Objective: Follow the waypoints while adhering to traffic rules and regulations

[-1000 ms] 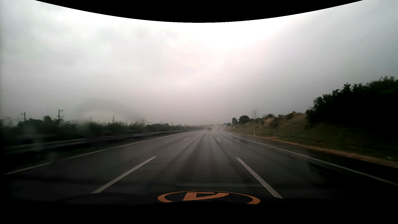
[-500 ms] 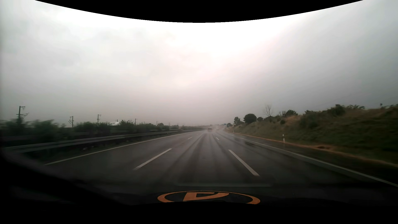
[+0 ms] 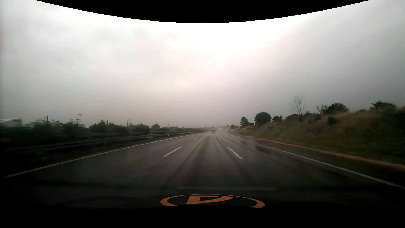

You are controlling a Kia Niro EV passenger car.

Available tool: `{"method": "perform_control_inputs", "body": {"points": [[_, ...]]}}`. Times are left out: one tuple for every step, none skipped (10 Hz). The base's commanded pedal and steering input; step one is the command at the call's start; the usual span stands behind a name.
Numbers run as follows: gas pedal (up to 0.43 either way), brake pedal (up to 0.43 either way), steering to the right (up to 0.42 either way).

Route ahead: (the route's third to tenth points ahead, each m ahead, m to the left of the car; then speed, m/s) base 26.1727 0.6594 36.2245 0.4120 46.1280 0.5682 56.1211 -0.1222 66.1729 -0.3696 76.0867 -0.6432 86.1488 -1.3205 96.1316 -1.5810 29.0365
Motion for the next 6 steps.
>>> {"method": "perform_control_inputs", "body": {"points": [[0.268, 0.0, 0.004], [0.248, 0.0, 0.004], [0.24, 0.0, 0.004], [0.228, 0.0, 0.004], [0.228, 0.0, 0.003], [0.228, 0.0, 0.003]]}}
